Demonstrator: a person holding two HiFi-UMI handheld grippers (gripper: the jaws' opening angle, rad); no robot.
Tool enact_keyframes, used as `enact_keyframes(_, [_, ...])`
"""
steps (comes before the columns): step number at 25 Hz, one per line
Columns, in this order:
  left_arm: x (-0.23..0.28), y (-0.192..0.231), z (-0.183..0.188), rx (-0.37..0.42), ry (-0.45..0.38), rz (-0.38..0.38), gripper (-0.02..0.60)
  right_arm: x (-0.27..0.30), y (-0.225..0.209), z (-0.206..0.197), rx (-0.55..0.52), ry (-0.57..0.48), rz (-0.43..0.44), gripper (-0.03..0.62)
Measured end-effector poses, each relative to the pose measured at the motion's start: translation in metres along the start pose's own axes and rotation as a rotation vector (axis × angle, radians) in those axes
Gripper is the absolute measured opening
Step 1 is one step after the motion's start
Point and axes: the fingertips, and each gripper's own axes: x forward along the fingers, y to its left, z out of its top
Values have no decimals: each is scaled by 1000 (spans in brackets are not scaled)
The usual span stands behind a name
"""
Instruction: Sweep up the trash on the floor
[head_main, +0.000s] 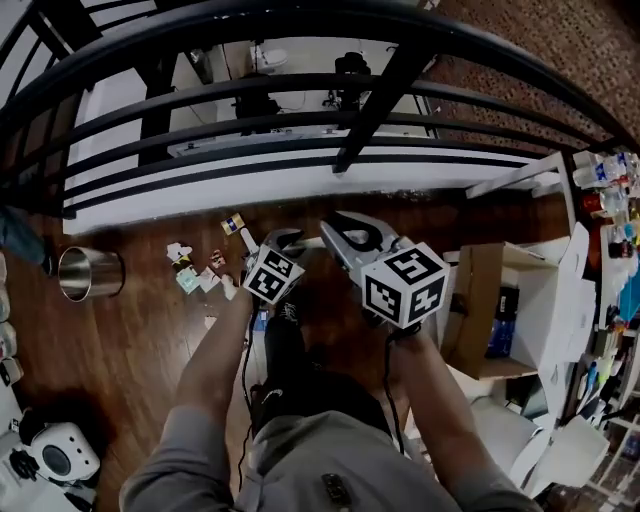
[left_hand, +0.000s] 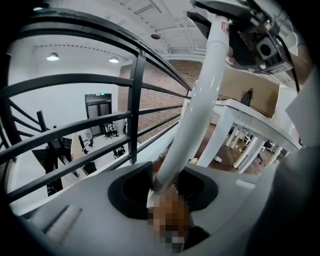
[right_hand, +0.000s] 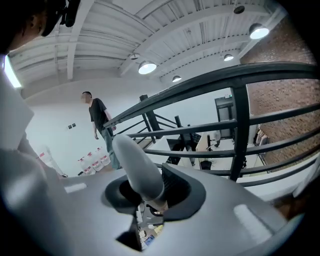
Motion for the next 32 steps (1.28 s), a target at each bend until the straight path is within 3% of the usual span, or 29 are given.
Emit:
enact_keyframes(7, [-53,-5,-45,-28,23,90,126,2,61,-24,-49,17,102,61])
enact_keyframes(14, [-125,-40,-38,3,-10,167,120,-47,132,-12,-103,-54,166,61])
enact_keyframes(19, [-173,-53,-40,50,9,188,118,-70,169,-5,-87,-93,194,61])
enact_keyframes(26, [-208,-36,-72,190,117,161,118,-62,188,-28,27,-137,180,61])
enact_keyframes(32, [-213,14,-128,310,175,56,118,0,205,-69,147,-150,84,61])
